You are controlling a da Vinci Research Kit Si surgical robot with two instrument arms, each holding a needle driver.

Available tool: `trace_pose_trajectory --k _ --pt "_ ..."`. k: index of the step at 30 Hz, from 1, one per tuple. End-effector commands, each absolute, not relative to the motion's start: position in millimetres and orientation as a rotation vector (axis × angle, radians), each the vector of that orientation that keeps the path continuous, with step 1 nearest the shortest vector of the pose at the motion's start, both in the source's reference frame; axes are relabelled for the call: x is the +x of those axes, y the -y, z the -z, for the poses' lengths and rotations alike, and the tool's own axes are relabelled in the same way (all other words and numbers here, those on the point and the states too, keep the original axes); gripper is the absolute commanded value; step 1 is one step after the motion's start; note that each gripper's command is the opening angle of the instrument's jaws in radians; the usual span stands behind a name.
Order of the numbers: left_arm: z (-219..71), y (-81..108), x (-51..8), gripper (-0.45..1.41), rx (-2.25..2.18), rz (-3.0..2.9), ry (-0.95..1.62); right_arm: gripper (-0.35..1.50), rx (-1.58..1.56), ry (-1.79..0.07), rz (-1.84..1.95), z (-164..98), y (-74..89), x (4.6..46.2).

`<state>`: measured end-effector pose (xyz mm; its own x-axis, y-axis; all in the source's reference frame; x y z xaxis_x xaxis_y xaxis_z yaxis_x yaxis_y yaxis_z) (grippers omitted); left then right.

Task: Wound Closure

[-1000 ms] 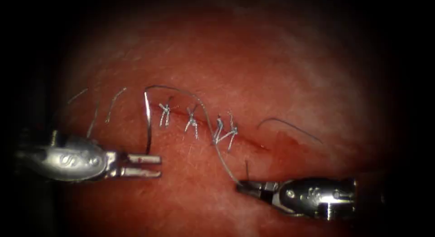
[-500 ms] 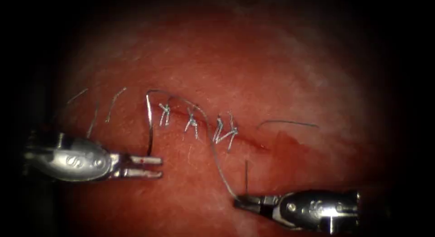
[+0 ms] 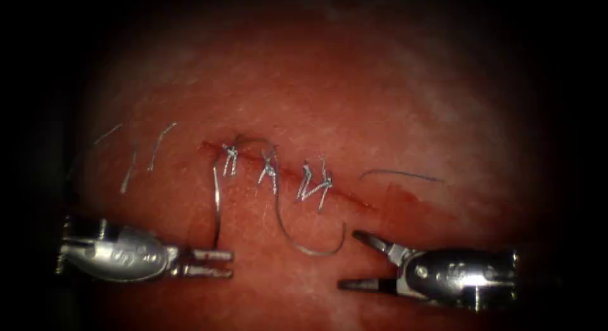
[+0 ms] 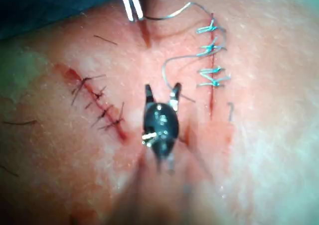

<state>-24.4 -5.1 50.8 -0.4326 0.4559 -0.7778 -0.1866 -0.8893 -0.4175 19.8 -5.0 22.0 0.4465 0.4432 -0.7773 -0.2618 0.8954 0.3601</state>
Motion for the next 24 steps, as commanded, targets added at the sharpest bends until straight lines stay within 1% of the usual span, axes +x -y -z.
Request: trace_pose_trajectory --k 1,4,8,11,13,14,17,18,20,24 --pt "-51.6 6.4 -24.9 0.15 -1.378 -2.317 0.4 1.11 0.198 -1.011 -0.45 -22.6 6.1 20.0" --pt "-52.8 6.1 -24.7 0.29 -1.318 -2.257 0.411 1.13 0.19 -1.003 -0.458 -22.7 6.0 19.8" --pt "-53.5 6.2 -24.3 0.69 -1.293 -2.224 0.424 1.13 0.189 -1.002 -0.459 -22.7 6.0 19.8" --pt "-53.5 7.1 -23.3 0.91 -1.285 -2.213 0.44 1.13 0.188 -1.002 -0.46 -22.8 6.0 19.8" --pt "-53.4 7.7 -22.2 0.94 -1.281 -2.205 0.45 1.13 0.189 -1.003 -0.459 -22.9 6.0 19.9" --pt "-53.4 8.0 -21.3 0.94 -1.274 -2.194 0.46 1.13 0.188 -1.003 -0.459 -23.0 6.0 19.9" --pt "-53.1 7.8 -18.5 0.81 -1.198 -2.135 0.451 1.13 0.185 -1.005 -0.46 -23.1 6.1 20.0" --pt "-53.1 7.2 -17.5 0.61 -1.169 -2.124 0.432 1.13 0.185 -1.005 -0.461 -23.1 6.2 20.1" --pt "-53.4 5.9 -16.7 0.37 -1.1 -2.076 0.397 1.11 0.185 -0.999 -0.46 -23.1 6.3 20.3" --pt "-55.2 3.8 -16.2 0.39 -0.971 -1.928 0.318 1.11 0.189 -0.995 -0.454 -23.4 6.6 21.0"
